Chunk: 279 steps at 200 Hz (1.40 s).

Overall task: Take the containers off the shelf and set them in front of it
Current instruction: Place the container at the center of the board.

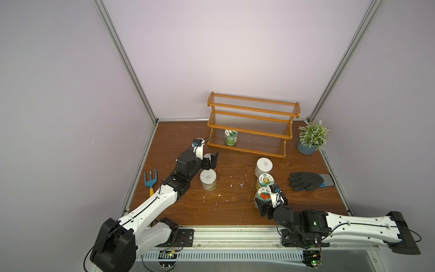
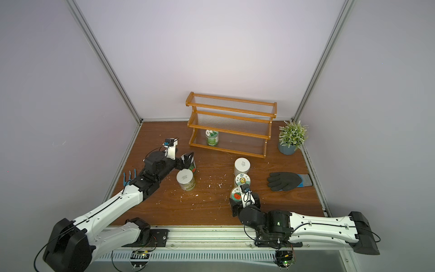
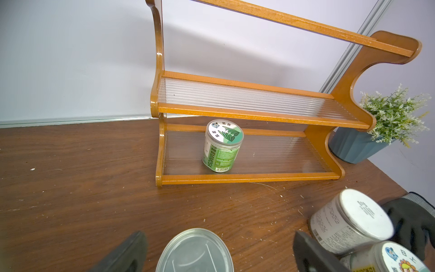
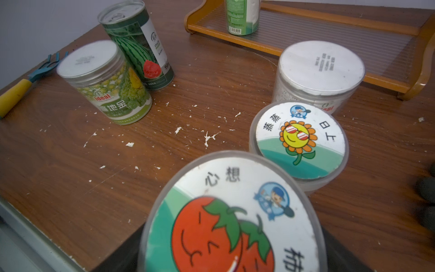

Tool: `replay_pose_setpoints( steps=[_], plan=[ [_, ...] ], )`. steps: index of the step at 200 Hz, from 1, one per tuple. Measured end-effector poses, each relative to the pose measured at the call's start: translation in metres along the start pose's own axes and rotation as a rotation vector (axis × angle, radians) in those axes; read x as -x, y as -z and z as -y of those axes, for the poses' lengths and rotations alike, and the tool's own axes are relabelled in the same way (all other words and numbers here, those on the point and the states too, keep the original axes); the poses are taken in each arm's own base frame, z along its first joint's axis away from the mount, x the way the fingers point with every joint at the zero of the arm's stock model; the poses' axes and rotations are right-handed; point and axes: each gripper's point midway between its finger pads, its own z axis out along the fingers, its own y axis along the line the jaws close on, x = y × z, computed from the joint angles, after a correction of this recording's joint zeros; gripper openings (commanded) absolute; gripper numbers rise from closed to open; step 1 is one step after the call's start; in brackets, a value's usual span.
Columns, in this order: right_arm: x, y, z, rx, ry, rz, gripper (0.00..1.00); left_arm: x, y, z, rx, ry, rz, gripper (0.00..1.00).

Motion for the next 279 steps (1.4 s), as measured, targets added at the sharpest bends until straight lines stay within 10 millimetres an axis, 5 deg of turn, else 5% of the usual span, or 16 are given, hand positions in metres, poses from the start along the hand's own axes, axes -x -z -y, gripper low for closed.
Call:
replay_pose_setpoints(
  steps=[59,133,145,166,222,279],
  plan=[
    [-0.030,-0.010,0.016,-0.052,-0.003,-0.040,0.61,0.000,0.000,0.001,-0.004,-0.001,-0.001,1.00],
    [-0.028,-0.015,0.016,-0.109,-0.022,-0.037,0.88,0.000,0.000,0.001,-0.005,-0.001,-0.001,1.00],
    [-0.028,-0.015,0.016,-0.108,-0.028,-0.038,0.98,0.000,0.000,0.001,-0.006,-0.001,-0.001,0.99],
    [-0.028,-0.014,0.016,-0.101,-0.042,-0.041,0.99,0.000,0.000,0.002,-0.013,-0.001,-0.003,1.00],
    [-0.009,-0.005,0.009,-0.068,-0.068,-0.016,0.99,0.006,-0.006,0.009,-0.045,-0.012,-0.005,1.00],
    [0.045,0.014,-0.023,0.020,-0.120,0.034,0.99,0.019,-0.037,0.031,-0.092,-0.056,-0.047,1.00]
  ],
)
